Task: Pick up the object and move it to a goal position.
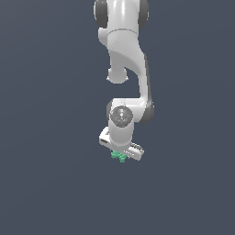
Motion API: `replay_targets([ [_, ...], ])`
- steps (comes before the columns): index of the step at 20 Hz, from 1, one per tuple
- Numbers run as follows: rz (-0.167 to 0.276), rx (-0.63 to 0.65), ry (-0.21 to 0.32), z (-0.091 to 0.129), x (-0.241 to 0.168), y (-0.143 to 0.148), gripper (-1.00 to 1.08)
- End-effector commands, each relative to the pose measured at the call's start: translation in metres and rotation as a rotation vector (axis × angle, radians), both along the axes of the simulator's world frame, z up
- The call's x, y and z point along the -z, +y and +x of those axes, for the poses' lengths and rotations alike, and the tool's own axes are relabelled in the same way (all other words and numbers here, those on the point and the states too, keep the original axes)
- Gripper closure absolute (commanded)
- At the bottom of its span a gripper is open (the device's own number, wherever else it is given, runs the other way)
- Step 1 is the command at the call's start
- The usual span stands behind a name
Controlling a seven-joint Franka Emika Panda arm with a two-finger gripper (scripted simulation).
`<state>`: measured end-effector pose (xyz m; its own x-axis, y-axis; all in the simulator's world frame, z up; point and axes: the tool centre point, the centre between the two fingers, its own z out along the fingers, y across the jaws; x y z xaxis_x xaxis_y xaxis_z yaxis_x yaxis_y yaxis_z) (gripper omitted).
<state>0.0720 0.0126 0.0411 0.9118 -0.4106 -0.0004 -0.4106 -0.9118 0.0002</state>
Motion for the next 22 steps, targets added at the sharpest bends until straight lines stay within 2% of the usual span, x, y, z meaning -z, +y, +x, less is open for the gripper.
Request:
replay_targets([
  [1, 0.0, 0.0, 0.0, 0.0, 0.0, 0.0, 1.08],
  [12, 0.0, 0.0, 0.0, -0.022, -0.007, 0.011, 1.08],
  [22, 0.0, 0.0, 0.0, -0.074, -0.024, 0.037, 1.08],
])
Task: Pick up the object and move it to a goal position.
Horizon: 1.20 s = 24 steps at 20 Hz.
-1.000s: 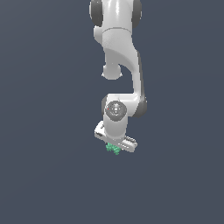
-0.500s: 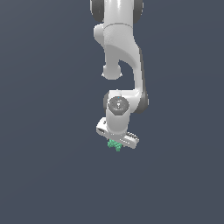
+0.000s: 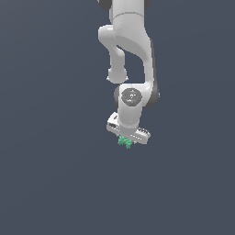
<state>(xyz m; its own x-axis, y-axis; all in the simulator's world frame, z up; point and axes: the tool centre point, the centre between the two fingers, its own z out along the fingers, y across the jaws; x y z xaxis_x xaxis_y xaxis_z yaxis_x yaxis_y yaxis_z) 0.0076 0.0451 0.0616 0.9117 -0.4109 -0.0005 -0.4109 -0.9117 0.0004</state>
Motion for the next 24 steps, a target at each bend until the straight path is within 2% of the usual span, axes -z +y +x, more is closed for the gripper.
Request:
replay_targets([
  [1, 0.0, 0.0, -0.001, -0.016, -0.005, 0.008, 1.08],
  [15, 0.0, -0.001, 0.0, -0.111, -0.036, 0.058, 1.08],
  [24, 0.0, -0.001, -0.001, -0.148, -0.05, 0.08, 1.08],
])
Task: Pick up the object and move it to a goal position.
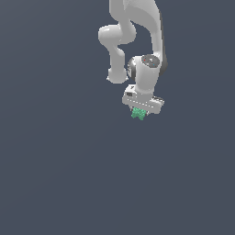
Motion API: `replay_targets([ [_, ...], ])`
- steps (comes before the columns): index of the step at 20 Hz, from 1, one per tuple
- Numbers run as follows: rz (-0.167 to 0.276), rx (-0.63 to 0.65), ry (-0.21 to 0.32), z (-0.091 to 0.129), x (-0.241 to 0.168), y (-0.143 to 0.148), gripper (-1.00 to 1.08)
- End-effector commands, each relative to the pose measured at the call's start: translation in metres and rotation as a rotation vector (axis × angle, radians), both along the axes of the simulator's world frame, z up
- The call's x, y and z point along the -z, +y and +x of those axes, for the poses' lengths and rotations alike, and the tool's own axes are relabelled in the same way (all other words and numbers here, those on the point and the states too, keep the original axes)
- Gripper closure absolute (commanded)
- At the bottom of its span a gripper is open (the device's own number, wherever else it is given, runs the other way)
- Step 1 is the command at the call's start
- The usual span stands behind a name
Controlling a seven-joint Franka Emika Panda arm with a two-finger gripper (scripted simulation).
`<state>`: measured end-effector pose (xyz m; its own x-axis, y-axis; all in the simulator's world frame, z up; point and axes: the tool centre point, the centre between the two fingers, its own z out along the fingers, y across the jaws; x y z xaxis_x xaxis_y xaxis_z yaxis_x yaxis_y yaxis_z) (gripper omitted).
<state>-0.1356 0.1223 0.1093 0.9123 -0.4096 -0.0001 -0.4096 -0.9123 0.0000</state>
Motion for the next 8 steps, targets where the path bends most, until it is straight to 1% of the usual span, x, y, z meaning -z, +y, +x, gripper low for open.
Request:
replay_targets([
  [1, 0.0, 0.001, 0.0, -0.007, -0.0026, 0.0038, 1.08],
  [4, 0.0, 0.001, 0.0, -0.0107, -0.0041, 0.0063, 1.08],
  [8, 0.0, 0.001, 0.0, -0.0101, -0.0044, 0.0065, 1.08],
])
